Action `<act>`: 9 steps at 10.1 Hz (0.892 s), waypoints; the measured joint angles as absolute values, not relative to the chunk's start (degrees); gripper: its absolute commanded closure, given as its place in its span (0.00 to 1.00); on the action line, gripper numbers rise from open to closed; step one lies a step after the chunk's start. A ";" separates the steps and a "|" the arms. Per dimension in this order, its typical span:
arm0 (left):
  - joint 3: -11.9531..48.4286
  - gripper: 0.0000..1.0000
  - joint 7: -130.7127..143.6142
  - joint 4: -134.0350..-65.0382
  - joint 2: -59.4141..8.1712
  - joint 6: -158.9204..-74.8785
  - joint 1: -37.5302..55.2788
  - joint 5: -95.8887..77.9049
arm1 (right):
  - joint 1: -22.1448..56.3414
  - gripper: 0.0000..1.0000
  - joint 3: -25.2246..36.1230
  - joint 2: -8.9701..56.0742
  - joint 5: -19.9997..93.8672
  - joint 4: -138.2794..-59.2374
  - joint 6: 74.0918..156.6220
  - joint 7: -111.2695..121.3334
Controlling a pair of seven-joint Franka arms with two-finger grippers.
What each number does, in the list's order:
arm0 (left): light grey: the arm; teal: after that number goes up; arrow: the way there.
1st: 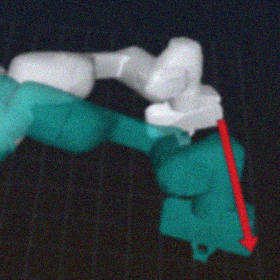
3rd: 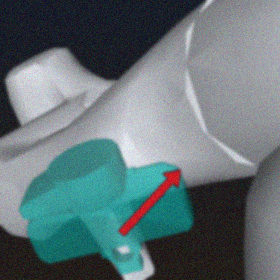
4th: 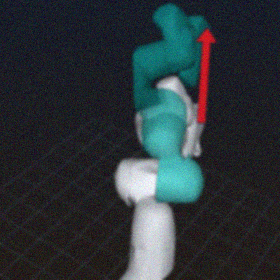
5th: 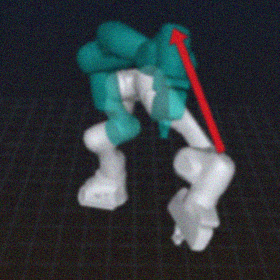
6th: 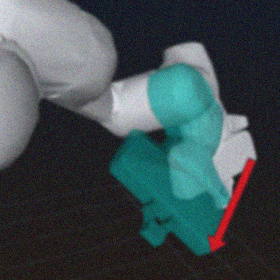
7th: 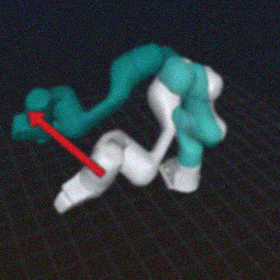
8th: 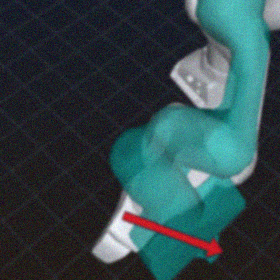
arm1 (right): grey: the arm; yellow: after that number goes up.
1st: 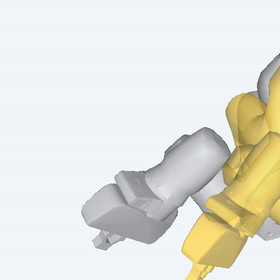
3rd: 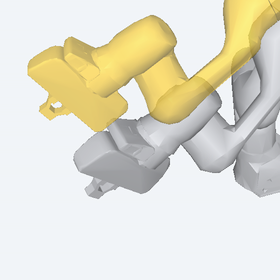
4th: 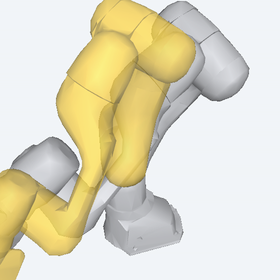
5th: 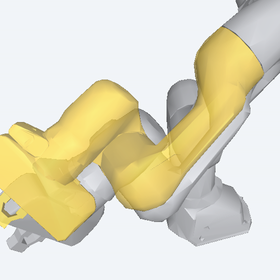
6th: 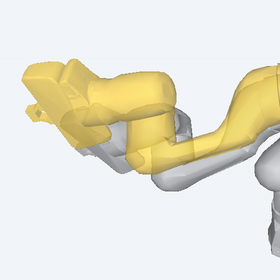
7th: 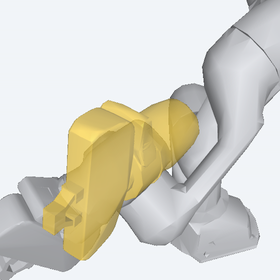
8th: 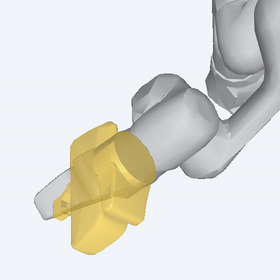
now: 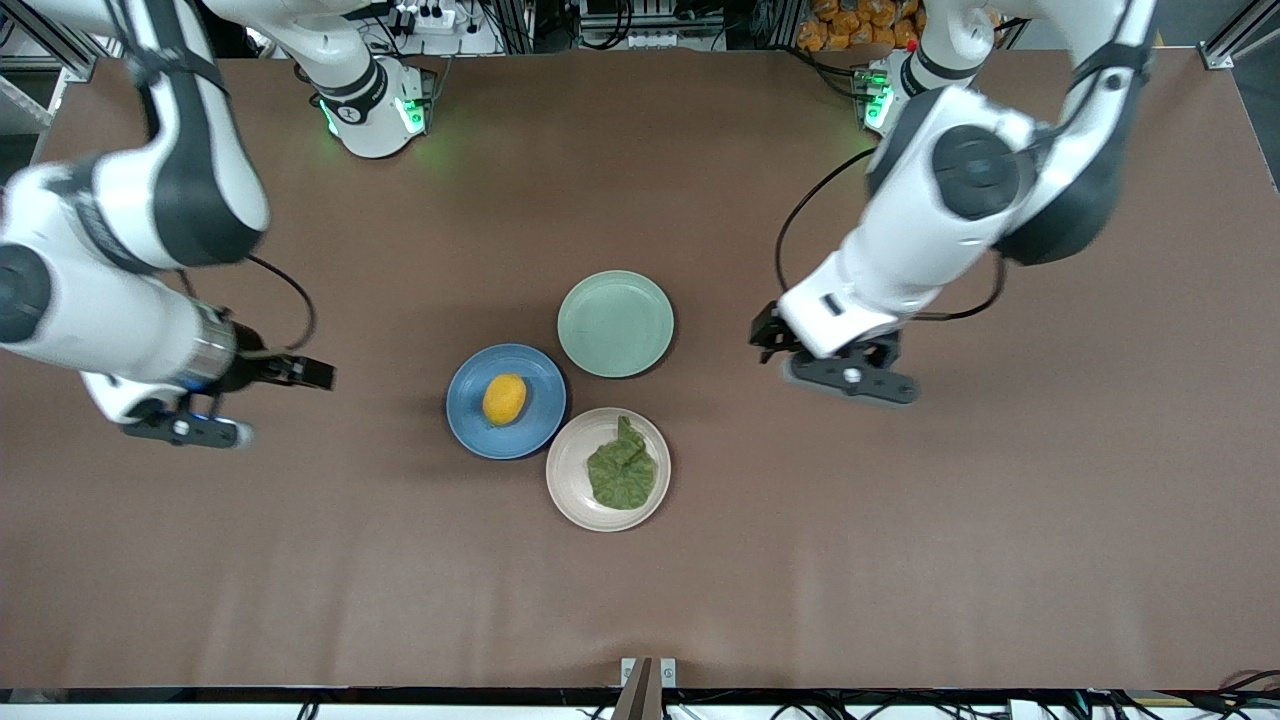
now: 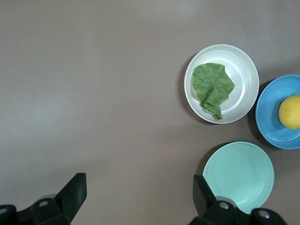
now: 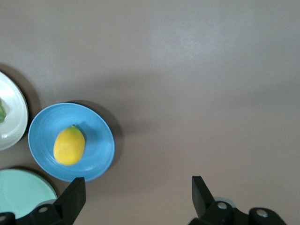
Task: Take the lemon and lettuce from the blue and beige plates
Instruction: 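Move the right gripper toward the lemon while the left gripper approaches the lettuce, then lower the right gripper onto the lemon while the left gripper grasps lettuce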
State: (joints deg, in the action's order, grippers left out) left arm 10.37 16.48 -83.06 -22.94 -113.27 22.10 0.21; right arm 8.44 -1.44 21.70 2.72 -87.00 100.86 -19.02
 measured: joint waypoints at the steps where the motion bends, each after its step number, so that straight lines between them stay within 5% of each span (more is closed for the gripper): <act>1: 10.31 0.00 17.36 -82.80 -24.73 -115.05 23.74 0.85 | 9.86 0.00 -1.79 23.92 2.95 -87.01 102.62 -21.68; 9: 10.07 0.00 18.36 -82.45 -41.36 -148.25 28.23 1.06 | 17.86 0.00 -6.19 38.96 3.09 -87.21 115.09 -32.09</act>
State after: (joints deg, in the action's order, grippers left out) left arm 10.07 18.36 -82.45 -41.36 -148.25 28.23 1.06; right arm 17.86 -6.19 38.96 3.09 -87.21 115.09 -32.09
